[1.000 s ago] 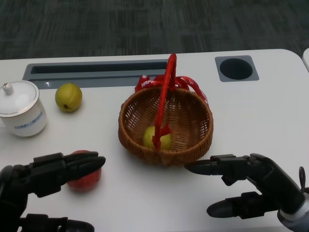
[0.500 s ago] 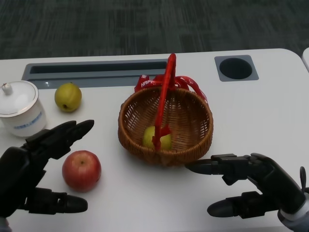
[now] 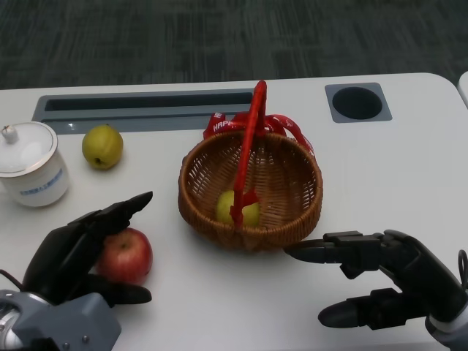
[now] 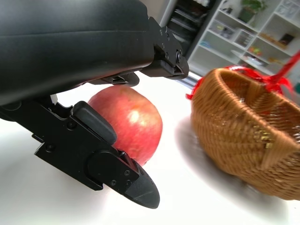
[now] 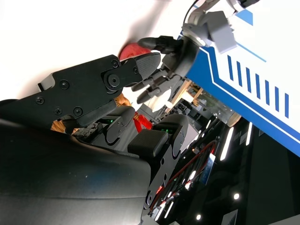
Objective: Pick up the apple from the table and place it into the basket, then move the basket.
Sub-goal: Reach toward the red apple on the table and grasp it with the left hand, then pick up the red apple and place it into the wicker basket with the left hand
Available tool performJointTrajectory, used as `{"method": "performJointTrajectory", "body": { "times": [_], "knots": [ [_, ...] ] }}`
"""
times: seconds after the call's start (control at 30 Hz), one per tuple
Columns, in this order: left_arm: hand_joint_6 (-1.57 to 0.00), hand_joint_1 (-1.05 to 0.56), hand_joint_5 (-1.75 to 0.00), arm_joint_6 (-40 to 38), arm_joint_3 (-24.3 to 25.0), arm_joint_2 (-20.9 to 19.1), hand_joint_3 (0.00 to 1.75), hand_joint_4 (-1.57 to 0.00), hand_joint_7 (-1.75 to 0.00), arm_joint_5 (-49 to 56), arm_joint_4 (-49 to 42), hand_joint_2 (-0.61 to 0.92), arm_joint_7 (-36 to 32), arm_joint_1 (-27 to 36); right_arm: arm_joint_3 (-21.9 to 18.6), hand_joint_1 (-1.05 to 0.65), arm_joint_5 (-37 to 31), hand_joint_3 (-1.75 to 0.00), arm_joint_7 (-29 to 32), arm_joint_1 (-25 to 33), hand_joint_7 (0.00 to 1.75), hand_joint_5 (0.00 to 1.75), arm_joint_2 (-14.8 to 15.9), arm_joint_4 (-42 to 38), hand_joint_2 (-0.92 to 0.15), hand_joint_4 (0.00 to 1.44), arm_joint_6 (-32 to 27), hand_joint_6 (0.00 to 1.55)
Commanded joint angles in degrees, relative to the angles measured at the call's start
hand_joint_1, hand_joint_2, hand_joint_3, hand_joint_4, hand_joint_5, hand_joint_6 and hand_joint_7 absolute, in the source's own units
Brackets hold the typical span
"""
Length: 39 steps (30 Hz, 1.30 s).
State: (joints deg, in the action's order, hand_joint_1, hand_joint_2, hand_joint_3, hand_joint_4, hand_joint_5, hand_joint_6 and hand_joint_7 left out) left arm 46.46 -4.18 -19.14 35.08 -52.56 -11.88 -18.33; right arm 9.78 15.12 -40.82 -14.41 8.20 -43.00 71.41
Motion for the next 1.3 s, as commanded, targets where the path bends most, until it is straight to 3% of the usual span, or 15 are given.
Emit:
{"method": "performJointTrajectory", "body": {
  "times": [0.03, 0.33, 0.53, 0.6, 0.97, 1.3],
  "knots": [
    [-0.31, -0.69, -0.02, -1.74, -2.91, -1.31, 0.01, -0.36, -0.01, 1.13, -7.77, 0.67, -4.77, -3.75, -0.36, -0.43, 1.36, 0.0, -0.54, 0.4, 0.0, 0.0, 0.94, 0.67, -0.78, 0.77, -0.22, 0.71],
    [-0.44, -0.63, -0.04, -3.85, -10.44, -1.59, 0.01, -0.5, -0.04, 2.14, -15.57, 0.68, -11.25, -6.85, -0.33, -0.43, 2.83, 0.0, -1.61, 1.26, 0.0, 0.0, 1.15, 1.76, -0.78, 0.77, -0.63, 0.71],
    [-0.98, -0.24, -0.07, 2.53, -9.69, 0.15, 0.01, -1.07, -0.06, -2.96, -14.57, 0.78, -13.12, -5.06, -0.38, -0.43, 3.34, 0.0, -2.41, 1.62, 0.0, 0.0, 1.25, 2.65, -0.79, 0.76, -1.39, 0.71],
    [-1.04, -0.18, -0.06, 4.69, -8.85, 0.64, 0.02, -1.14, -0.05, -5.39, -13.37, 0.82, -12.39, -4.26, -0.44, -0.43, 3.41, -0.01, -2.64, 1.61, 0.0, 0.0, 1.2, 2.66, -0.8, 0.76, -1.6, 0.71],
    [-1.07, -0.13, -0.04, 14.0, -3.41, 2.76, 0.0, -1.21, -0.02, -14.34, -0.96, 0.83, -10.1, 0.05, -0.66, -0.45, 2.9, -0.01, -2.65, 1.66, 0.0, 0.0, 0.83, 2.52, -0.83, 0.75, -1.59, 0.7],
    [-1.09, -0.14, -0.04, 11.6, 0.32, 4.47, 0.0, -1.26, -0.01, -12.76, 11.95, 0.82, -10.78, 1.39, -0.79, -0.44, 3.17, 0.0, -2.79, 1.46, 0.0, 0.0, 0.48, 1.97, -0.83, 0.77, -1.3, 0.71]
  ]
}}
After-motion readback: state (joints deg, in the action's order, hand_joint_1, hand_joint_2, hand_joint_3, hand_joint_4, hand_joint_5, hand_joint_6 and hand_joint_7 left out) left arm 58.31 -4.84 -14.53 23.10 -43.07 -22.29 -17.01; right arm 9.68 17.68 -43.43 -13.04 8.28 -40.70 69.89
